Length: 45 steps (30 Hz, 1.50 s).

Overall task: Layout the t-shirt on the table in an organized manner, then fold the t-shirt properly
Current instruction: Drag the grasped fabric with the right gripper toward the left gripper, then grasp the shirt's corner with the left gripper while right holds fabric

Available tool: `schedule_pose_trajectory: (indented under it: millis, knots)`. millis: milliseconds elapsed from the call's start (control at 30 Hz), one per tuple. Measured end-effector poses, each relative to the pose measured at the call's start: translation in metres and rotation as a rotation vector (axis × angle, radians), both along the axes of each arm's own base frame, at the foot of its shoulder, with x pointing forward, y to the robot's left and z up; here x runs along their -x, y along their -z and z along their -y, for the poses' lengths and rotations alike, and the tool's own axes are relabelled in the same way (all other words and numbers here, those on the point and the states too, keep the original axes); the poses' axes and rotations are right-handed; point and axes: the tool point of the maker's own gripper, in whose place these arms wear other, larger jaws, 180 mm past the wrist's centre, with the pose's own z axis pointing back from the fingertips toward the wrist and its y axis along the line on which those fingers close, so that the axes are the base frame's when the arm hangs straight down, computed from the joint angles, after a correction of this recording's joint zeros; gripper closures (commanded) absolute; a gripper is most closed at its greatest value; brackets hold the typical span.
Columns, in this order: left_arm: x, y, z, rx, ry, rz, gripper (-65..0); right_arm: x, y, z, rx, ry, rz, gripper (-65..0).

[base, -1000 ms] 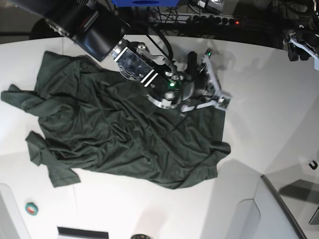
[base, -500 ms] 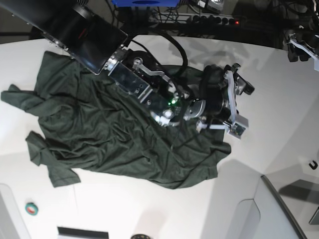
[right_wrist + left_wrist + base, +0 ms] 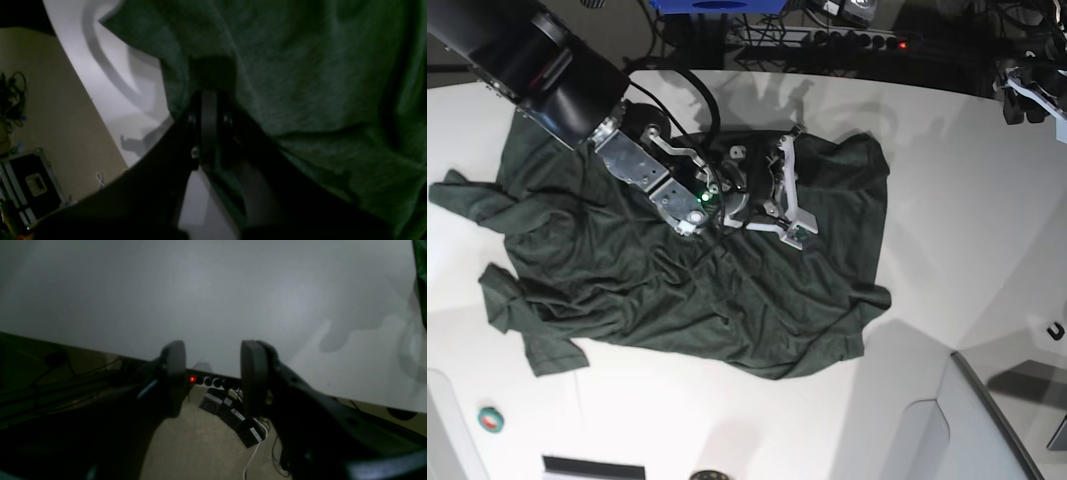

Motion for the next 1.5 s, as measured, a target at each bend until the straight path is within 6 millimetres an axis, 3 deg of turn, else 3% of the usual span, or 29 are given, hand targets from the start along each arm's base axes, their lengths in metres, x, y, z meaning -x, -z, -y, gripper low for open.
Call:
schedule_pose_trajectory:
  millis: [133,300,500,700,767,900,1000,1167,1367,1500]
  knots:
    - [0.000,0.000,-0.001,-0.002,0.000,-0.001,-26.8,0.017,0.008,0.000,-0.002,-0.001,-0.035,-0.2]
    - [0.000,0.000,-0.001,-0.002,0.001,-0.001,-26.8,0.020,0.027,0.015,0.047,0.018,-0.071,-0.2]
    - [-0.011,0.015,0.032,0.046,0.103,-0.032,-26.8,0.038,0.033,0.010,0.020,0.032,-0.116,-0.2]
    - [-0.015,0.022,0.047,0.062,0.140,-0.049,-26.8,0.092,0.036,-0.018,0.019,-0.147,-0.122,-0.2]
    - [-0.020,0.022,0.050,0.072,0.145,-0.035,-26.8,0.102,0.035,-0.022,0.016,-0.166,-0.133,-0.2]
    - [-0.020,0.018,0.052,0.055,0.163,-0.038,-26.8,0.082,0.024,-0.010,0.016,-0.115,-0.105,-0.2]
    - [-0.020,0.008,0.062,0.042,0.188,-0.013,-27.2,0.064,-0.001,-0.012,-0.049,-0.086,-0.047,-0.5]
    - [-0.016,-0.008,0.080,-0.004,0.281,-0.016,-27.8,0.052,-0.041,-0.017,-0.162,-0.045,0.019,-5.0]
    - [-0.019,-0.026,0.153,0.023,0.527,0.013,-45.1,0.020,-0.057,0.029,-0.165,0.076,0.092,-5.0]
    - [-0.017,-0.030,0.185,0.037,0.664,0.006,-46.4,0.004,-0.057,0.056,-0.150,0.148,0.108,-5.0]
